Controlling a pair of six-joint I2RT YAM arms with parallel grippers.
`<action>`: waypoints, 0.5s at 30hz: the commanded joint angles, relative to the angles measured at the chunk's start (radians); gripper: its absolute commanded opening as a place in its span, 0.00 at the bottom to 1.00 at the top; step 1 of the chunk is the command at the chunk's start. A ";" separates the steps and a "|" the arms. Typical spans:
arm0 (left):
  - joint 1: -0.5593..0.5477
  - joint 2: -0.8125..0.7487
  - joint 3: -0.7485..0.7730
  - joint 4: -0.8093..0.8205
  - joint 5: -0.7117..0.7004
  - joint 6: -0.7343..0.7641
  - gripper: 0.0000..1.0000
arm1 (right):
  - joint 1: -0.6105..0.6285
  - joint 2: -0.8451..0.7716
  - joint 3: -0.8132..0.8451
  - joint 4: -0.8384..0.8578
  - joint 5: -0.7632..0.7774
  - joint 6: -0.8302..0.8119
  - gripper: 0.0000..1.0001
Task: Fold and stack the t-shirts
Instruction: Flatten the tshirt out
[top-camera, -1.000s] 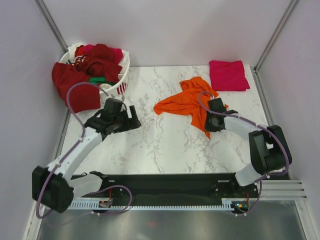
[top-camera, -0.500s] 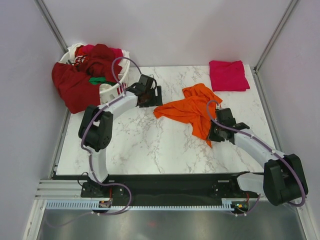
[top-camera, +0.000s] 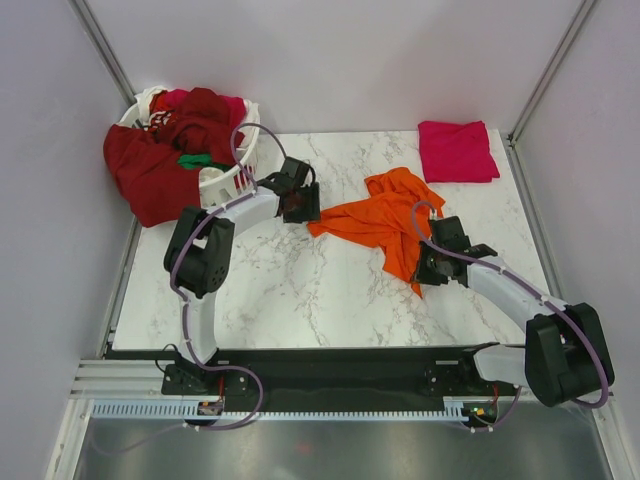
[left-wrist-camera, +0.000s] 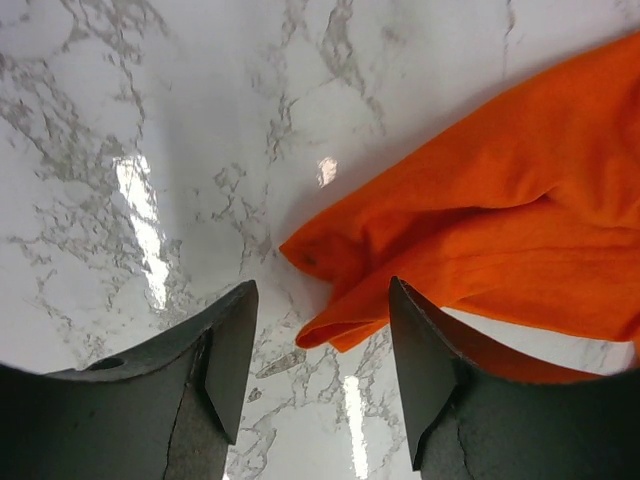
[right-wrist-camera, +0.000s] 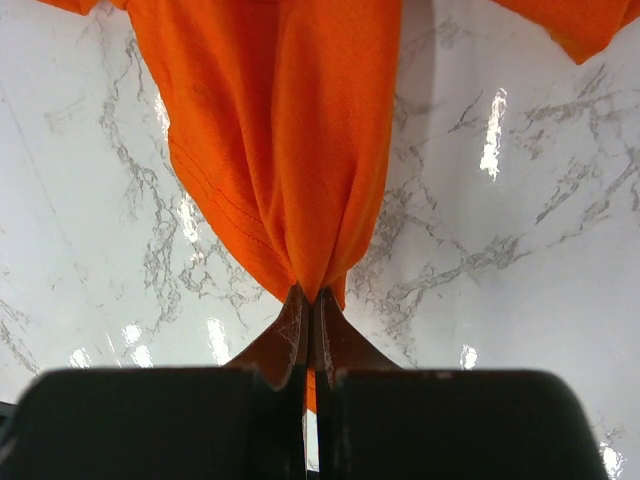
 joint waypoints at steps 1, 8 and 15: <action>-0.005 -0.076 -0.047 0.013 0.023 0.022 0.62 | 0.001 0.013 0.026 0.005 -0.009 -0.013 0.00; -0.005 -0.098 -0.107 0.022 0.026 0.009 0.62 | 0.003 0.016 0.024 0.009 -0.006 -0.014 0.00; -0.005 -0.110 -0.121 0.038 0.052 0.000 0.45 | 0.003 0.019 0.022 0.012 0.000 -0.014 0.00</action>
